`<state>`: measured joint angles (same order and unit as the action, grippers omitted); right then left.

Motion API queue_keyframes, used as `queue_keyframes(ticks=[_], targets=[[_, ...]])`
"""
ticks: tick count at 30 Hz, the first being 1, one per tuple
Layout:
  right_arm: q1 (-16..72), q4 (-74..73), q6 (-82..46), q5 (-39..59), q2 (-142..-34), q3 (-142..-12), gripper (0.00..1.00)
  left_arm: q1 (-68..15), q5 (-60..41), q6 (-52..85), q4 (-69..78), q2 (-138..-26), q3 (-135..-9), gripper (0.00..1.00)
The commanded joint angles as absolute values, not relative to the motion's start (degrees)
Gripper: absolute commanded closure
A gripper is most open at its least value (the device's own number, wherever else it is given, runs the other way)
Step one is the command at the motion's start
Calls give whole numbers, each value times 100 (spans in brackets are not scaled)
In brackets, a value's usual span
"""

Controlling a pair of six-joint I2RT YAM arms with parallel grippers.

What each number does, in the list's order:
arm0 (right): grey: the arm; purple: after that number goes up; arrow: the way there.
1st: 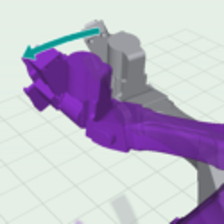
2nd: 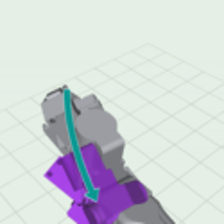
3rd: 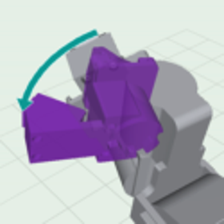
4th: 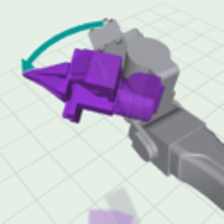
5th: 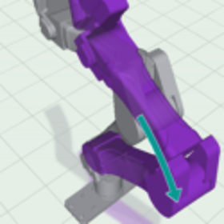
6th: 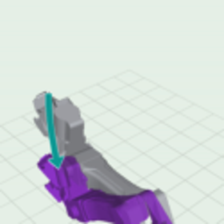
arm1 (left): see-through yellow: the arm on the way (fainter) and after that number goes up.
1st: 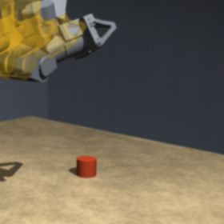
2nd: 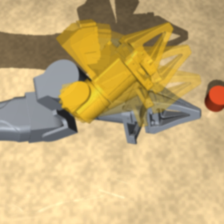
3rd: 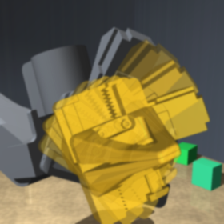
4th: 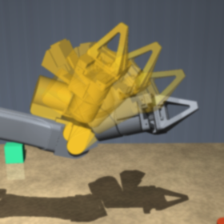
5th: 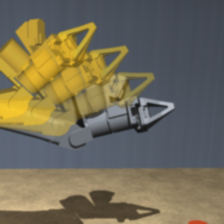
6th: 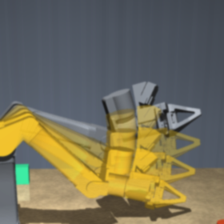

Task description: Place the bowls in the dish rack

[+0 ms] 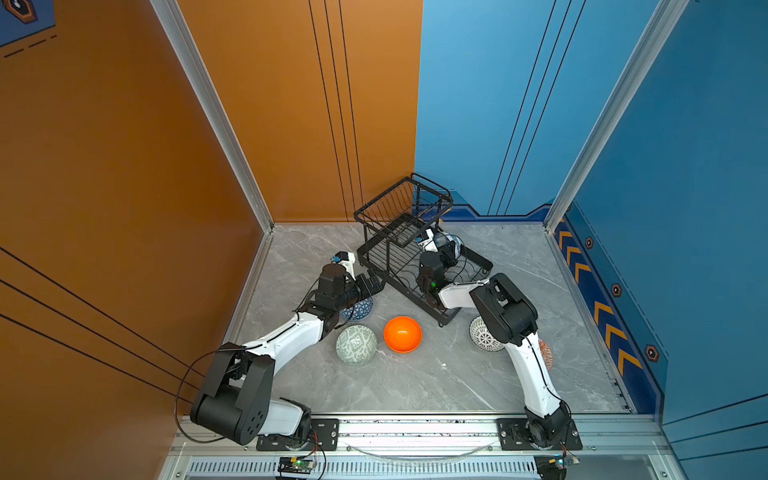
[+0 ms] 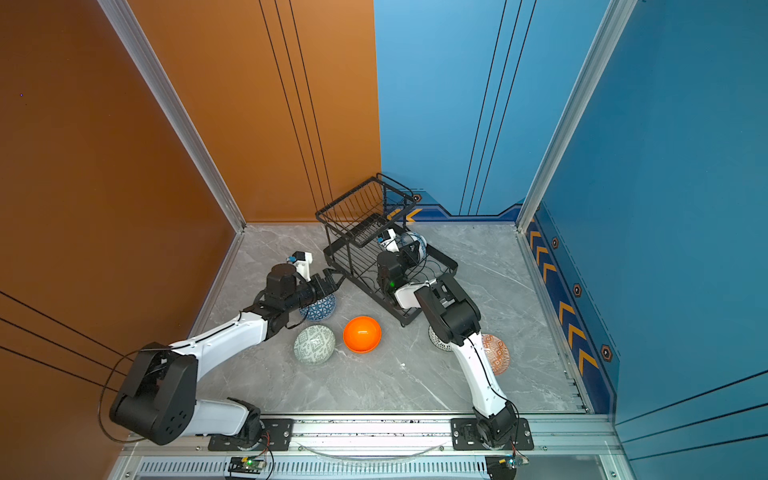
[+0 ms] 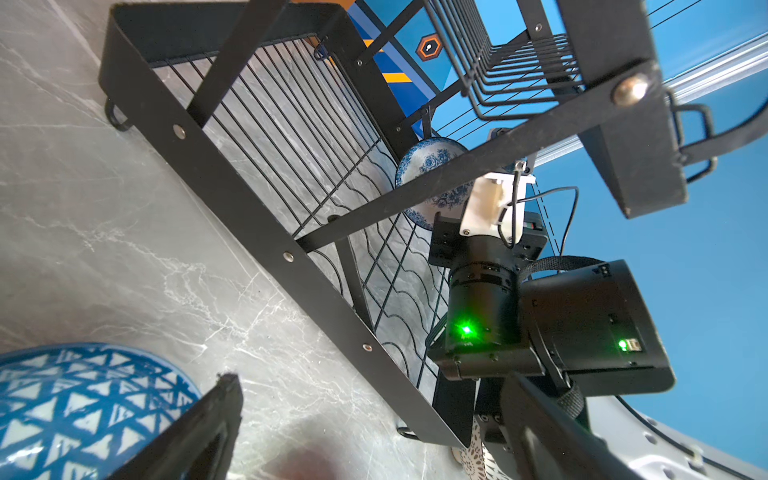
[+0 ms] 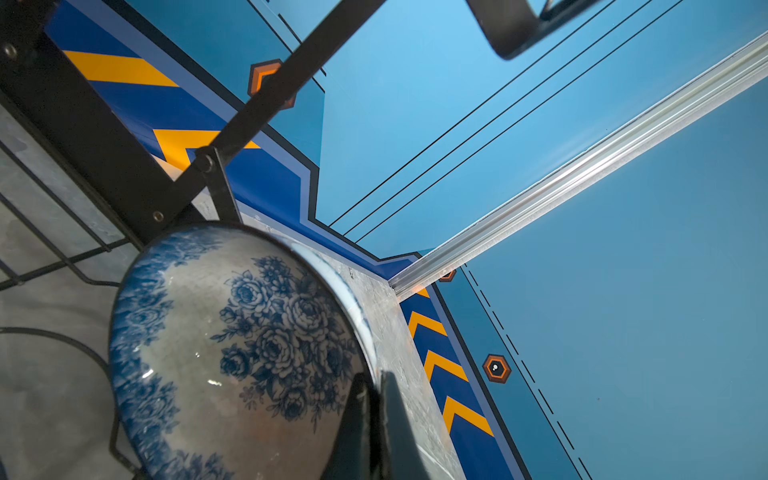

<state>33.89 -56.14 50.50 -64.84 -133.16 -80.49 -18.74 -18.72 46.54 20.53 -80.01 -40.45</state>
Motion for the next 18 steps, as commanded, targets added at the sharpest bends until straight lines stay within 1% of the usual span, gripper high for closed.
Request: queue_keyframes(ticks=[1, 11, 18], targets=[[3308, -4857, 4714, -6471, -13488, -8152, 100, -1818, -2028, 4543, 2175, -8077, -4009, 2], [3220, -3717, 4386, -5741, -13378, -8143, 100, -1784, -2138, 4610, 2280, -8230, -4008, 2], [3208, -3313, 4297, -5152, -13242, -7938, 100, -1784, -2192, 4640, 2325, -8305, -4051, 2]])
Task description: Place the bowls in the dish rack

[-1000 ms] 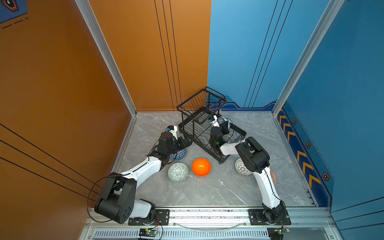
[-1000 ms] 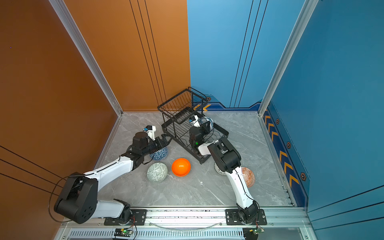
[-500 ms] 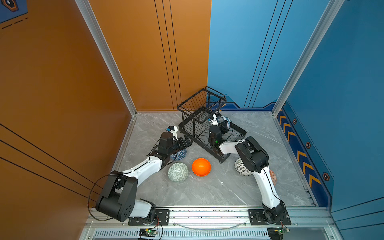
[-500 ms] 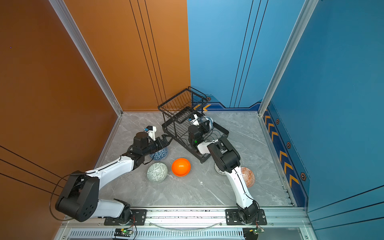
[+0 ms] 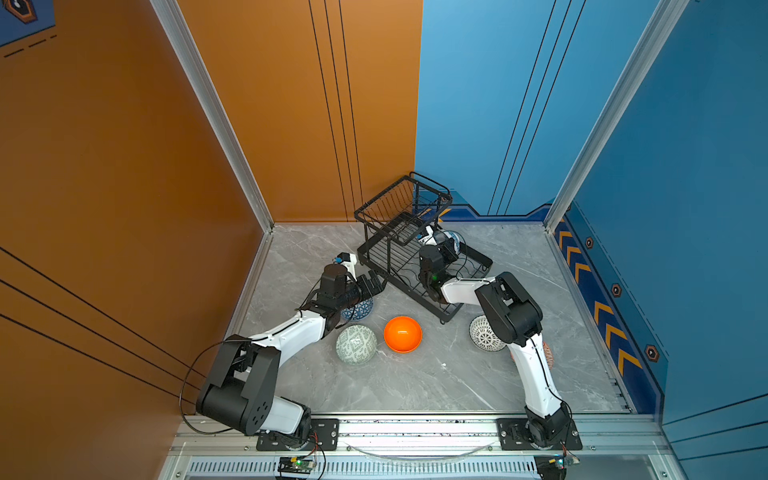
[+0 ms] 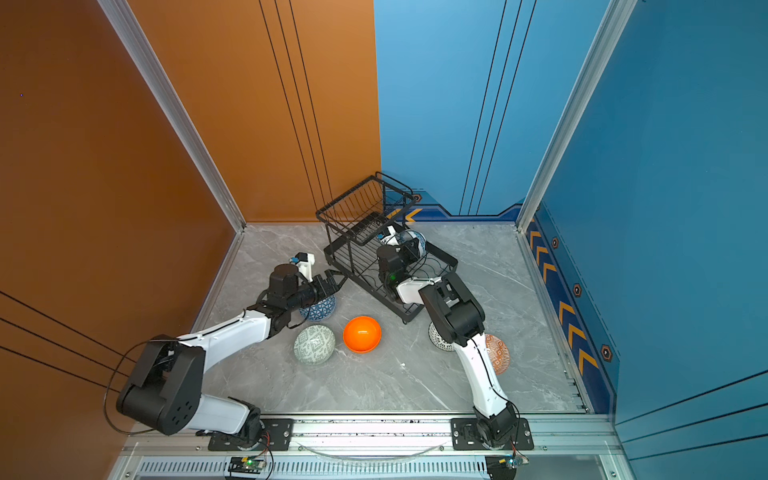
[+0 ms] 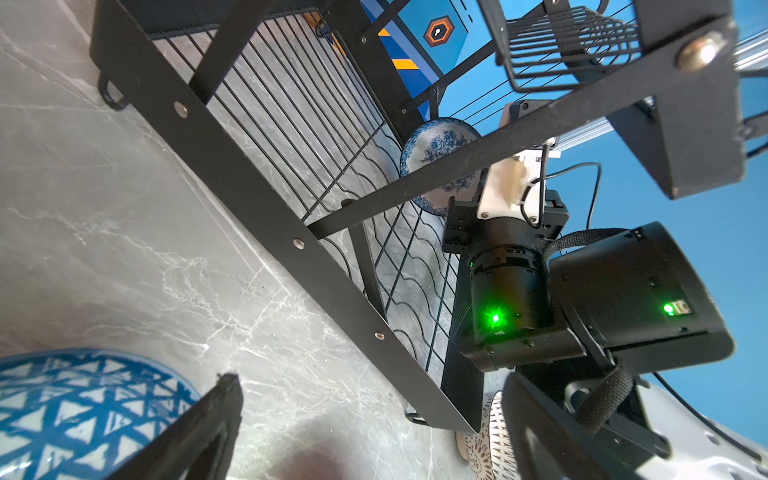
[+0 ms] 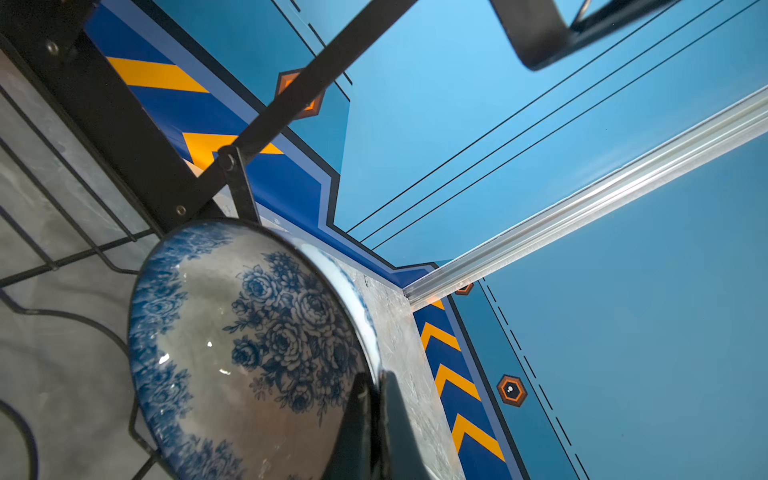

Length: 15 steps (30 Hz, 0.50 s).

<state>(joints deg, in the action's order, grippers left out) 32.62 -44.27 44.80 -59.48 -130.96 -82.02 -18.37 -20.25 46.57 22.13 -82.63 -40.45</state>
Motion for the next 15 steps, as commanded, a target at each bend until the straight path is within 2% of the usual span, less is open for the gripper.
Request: queue_keyframes(ticks=[1, 6, 15], targets=[[3201, -3243, 4259, -5110, -13232, -7933, 100, -1784, -2189, 4640, 2321, -8306, -4054, 2], [3243, -3018, 4120, -4802, -13140, -7857, 100, -1784, -2187, 4640, 2320, -8313, -4056, 2], [3287, -3164, 4222, -4851, -13167, -7735, 100, -1779, -2208, 4648, 2325, -8410, -4053, 2]])
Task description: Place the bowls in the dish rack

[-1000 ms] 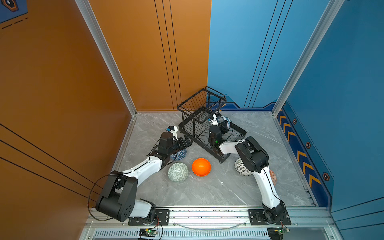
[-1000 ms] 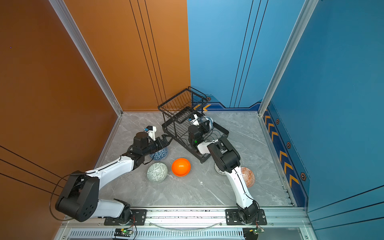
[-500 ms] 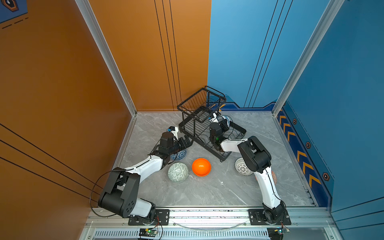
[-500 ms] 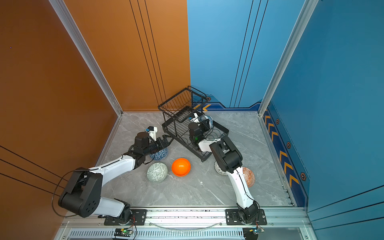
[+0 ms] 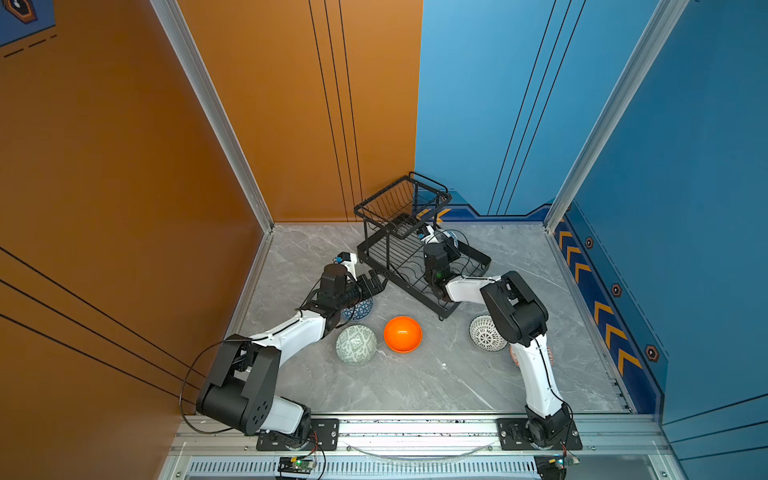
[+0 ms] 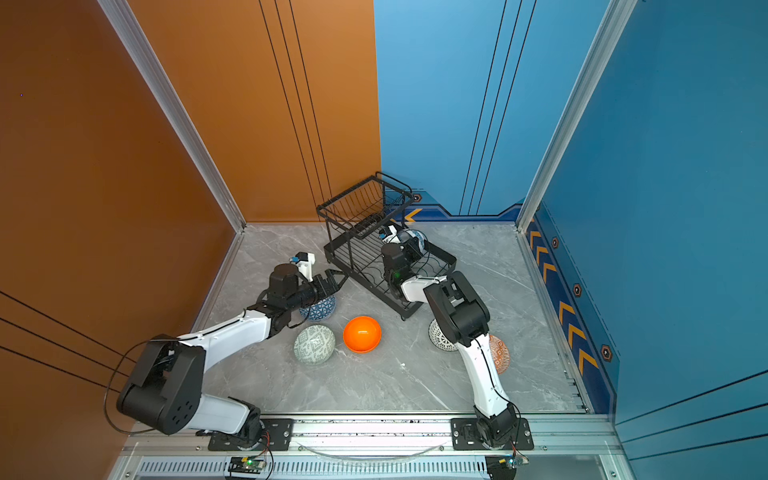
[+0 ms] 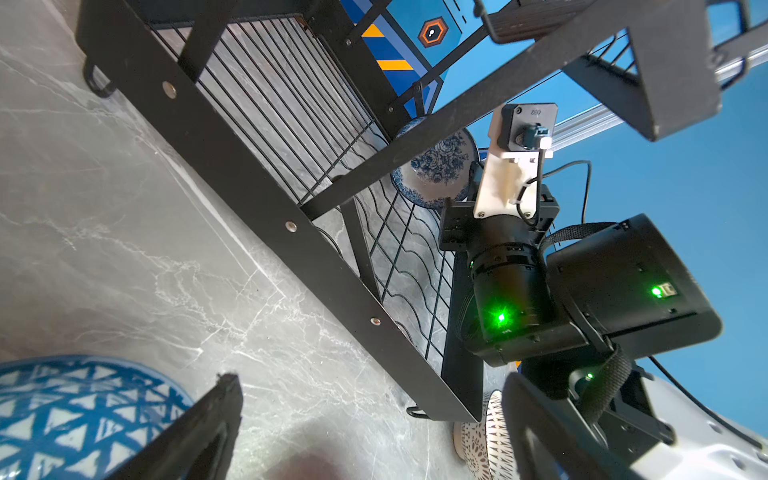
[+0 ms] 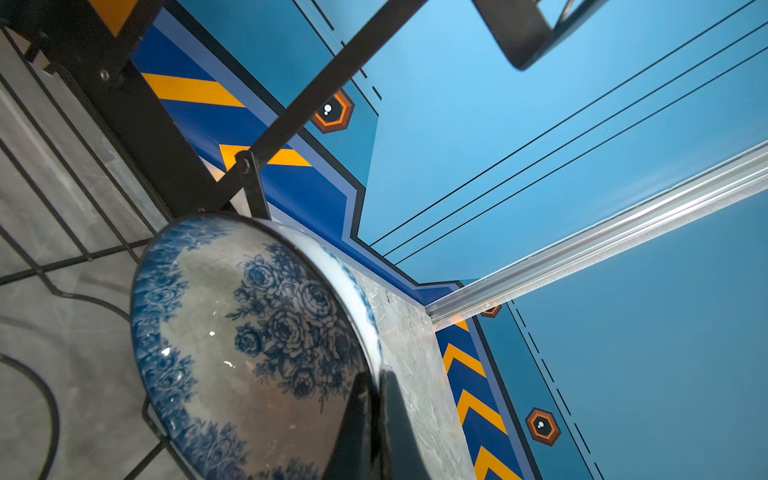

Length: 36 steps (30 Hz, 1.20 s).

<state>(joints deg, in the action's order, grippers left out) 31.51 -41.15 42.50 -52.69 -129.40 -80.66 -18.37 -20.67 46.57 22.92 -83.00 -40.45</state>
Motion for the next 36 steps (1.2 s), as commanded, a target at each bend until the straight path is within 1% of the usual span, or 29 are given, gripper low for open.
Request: queue_keyframes(ticks=[1, 7, 13, 21, 25, 29, 31, 36], targets=[[3287, -3167, 4202, -4873, -13158, -7736, 100, -1784, -2221, 4656, 2321, -8418, -4060, 2], [3274, -3145, 4091, -4974, -13100, -7807, 100, -1769, -2240, 4671, 2325, -8464, -4112, 2], [3175, -2634, 3298, -4947, -12556, -7682, 100, -1720, -2266, 4729, 2320, -8413, -4189, 2], [3078, -2537, 2922, -5080, -11997, -7284, 100, -1727, -2123, 4720, 2222, -8391, -4299, 2], [3025, -2247, 2513, -5161, -11567, -7140, 100, -1720, -2012, 4685, 2021, -8339, -4467, 2], [2933, -1682, 1955, -5237, -11094, -7068, 100, -1705, -1744, 4591, 1761, -8097, -4600, 2], [2822, -1166, 1484, -5212, -10764, -7065, 100, -1705, -1647, 4544, 1622, -7987, -4697, 2], [2186, 821, -26, -4803, -10050, -7459, 100, -1778, -1563, 4588, 1465, -7829, -4884, 2]])
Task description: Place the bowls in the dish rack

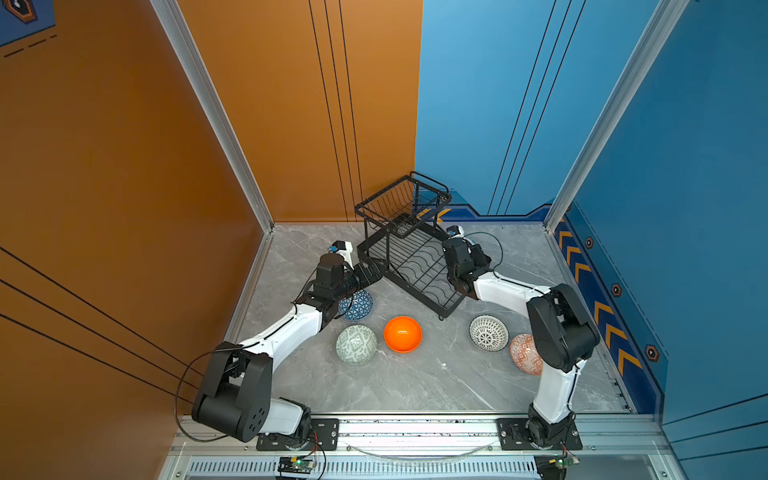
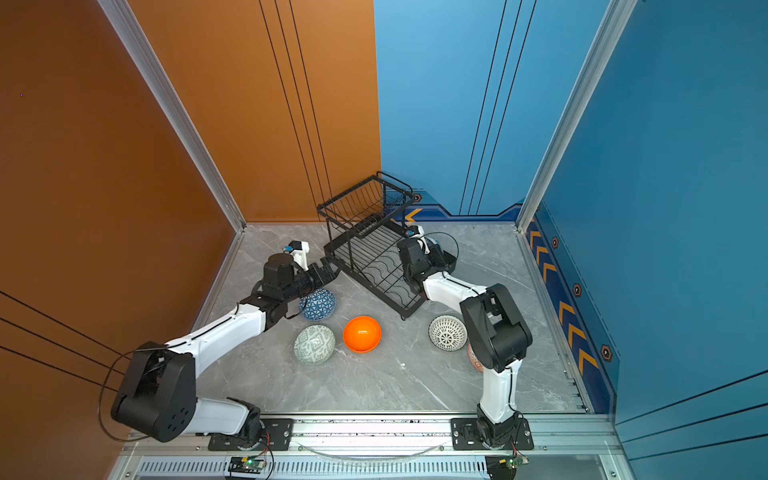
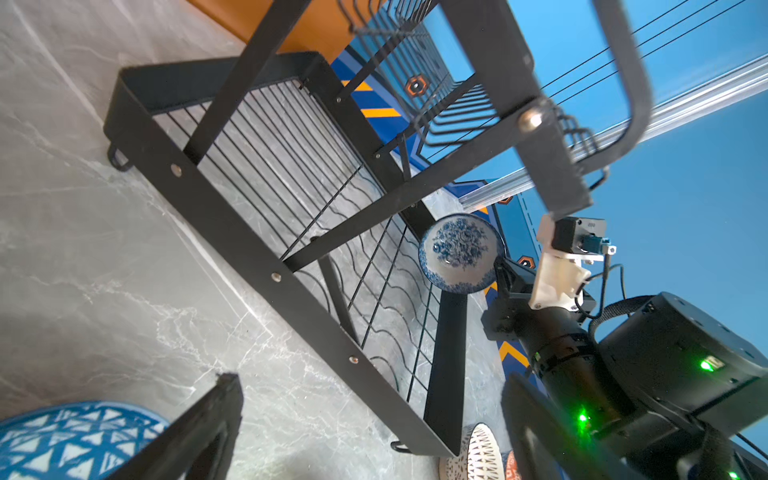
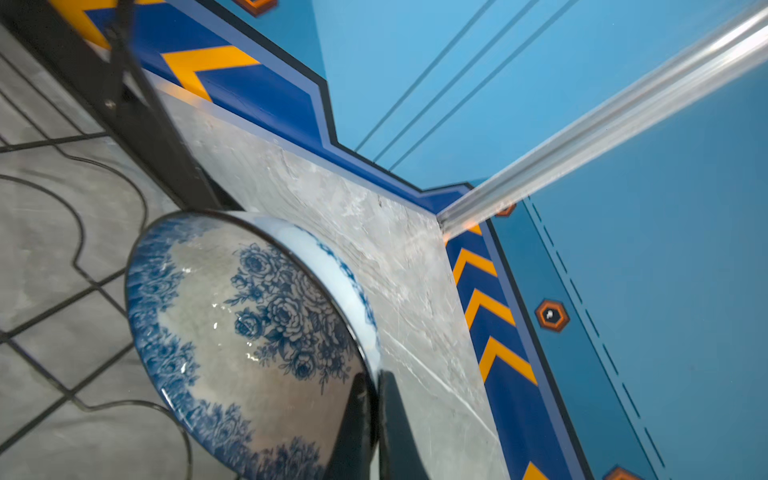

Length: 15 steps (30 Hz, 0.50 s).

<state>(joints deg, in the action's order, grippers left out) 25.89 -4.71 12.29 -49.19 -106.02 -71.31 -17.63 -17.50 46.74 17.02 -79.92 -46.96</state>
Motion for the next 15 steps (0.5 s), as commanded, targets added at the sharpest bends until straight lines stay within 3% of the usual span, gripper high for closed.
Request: queue_keyframes(ticks=[1, 8, 15], targets=[[2014, 1095, -260, -4652, -9866, -7480, 100, -1829, -1527, 4566, 1419, -7801, -4916, 2], [892, 2392, -1454, -3881, -9415, -7664, 100, -2230, -1208, 4388, 957, -7628, -5179, 2], [-163, 2742, -2409, -2227, -9606, -7406, 100, -2605, -1021, 4136, 447, -7665, -5597, 2]])
